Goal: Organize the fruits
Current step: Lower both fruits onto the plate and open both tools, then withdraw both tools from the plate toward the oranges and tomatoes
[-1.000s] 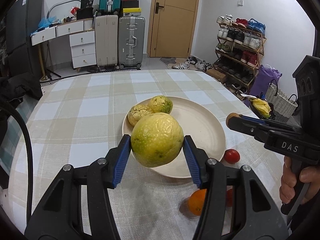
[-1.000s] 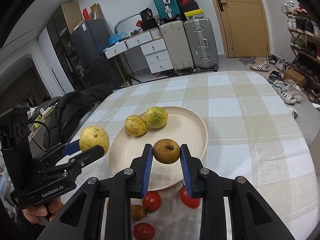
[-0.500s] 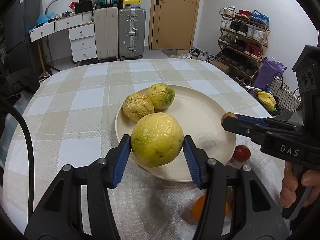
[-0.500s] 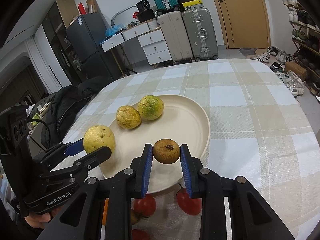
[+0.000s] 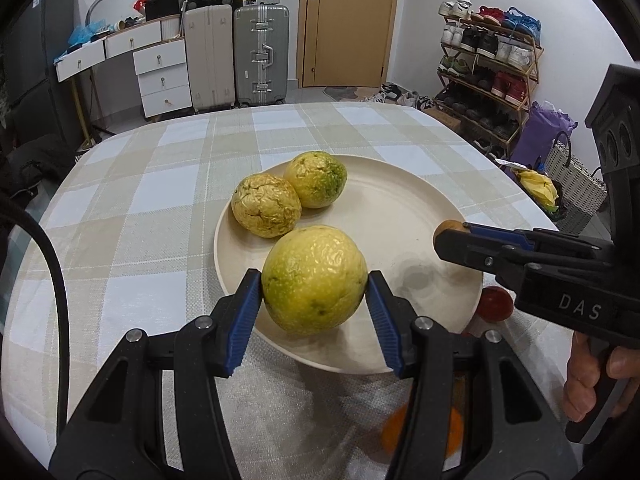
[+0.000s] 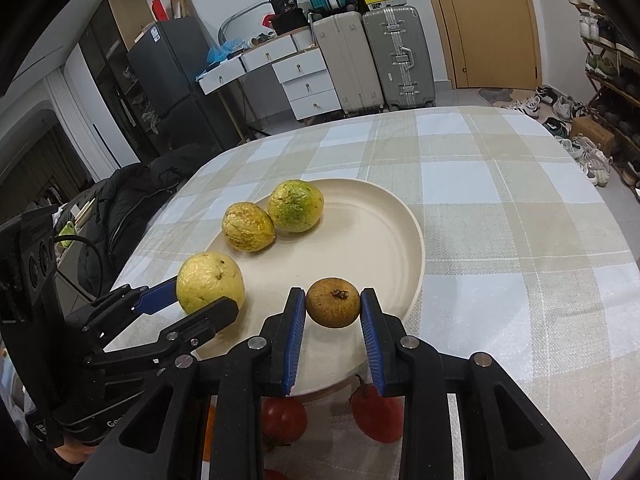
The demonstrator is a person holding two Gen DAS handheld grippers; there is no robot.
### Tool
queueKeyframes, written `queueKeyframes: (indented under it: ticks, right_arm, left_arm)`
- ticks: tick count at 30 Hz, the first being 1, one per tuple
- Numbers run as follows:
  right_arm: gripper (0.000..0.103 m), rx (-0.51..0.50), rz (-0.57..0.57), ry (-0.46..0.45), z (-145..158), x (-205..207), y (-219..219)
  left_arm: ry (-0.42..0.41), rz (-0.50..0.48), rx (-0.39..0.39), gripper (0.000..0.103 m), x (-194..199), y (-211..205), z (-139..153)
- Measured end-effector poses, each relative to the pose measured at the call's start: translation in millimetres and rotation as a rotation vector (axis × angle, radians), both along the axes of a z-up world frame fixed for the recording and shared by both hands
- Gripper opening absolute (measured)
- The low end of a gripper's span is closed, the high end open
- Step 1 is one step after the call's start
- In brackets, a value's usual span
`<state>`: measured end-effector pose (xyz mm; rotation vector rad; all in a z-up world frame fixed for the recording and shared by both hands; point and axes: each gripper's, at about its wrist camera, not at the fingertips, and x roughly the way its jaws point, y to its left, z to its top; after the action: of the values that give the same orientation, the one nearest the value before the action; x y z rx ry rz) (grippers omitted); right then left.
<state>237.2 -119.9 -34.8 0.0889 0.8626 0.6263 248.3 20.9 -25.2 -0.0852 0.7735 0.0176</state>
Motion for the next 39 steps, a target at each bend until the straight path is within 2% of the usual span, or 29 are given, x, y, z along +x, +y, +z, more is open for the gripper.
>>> queueKeyframes:
  ticks: [6,12,15,18,20,23,27,29,33,39]
  right_arm:
    - [0.029,-0.003,0.0,0.013,-1,4,4]
    - [0.04,-0.016,-0.003,-0.007,2,-1,3]
    - [0.052,-0.025,-0.007,-0.036,8,-8,-1]
    - [0.069,-0.016,-0.015,-0.052,13,-14,-8]
    - [0.088,-0.008,-0.027,-0.056,15,-18,-13]
    - [0.099,0.001,-0.047,-0.074,19,-24,-21]
    - [0.103,-0.008,-0.046,-0.08,23,-34,-30]
    - [0.103,-0.01,-0.041,-0.082,24,-40,-33]
    - [0.103,-0.008,-0.032,-0.099,27,-52,-38]
    - [0.103,-0.009,-0.024,-0.099,27,-63,-42]
  left_arm:
    - [0.012,0.004,-0.008,0.051,5,1,-4]
    - [0.023,0.011,-0.021,0.051,3,2,-6]
    - [-0.009,0.016,-0.023,0.052,-3,3,0]
    - [-0.035,0.016,-0.025,0.069,-11,3,10]
    - [-0.057,0.018,-0.024,0.077,-19,2,17]
    - [-0.067,0.019,-0.018,0.087,-32,2,24]
    - [-0.076,0.011,-0.007,0.09,-55,1,28]
    - [-0.083,0.01,0.003,0.103,-67,0,29]
    - [-0.091,0.014,0.027,0.103,-85,0,30]
    - [-0.103,0.012,0.008,0.103,-108,4,35]
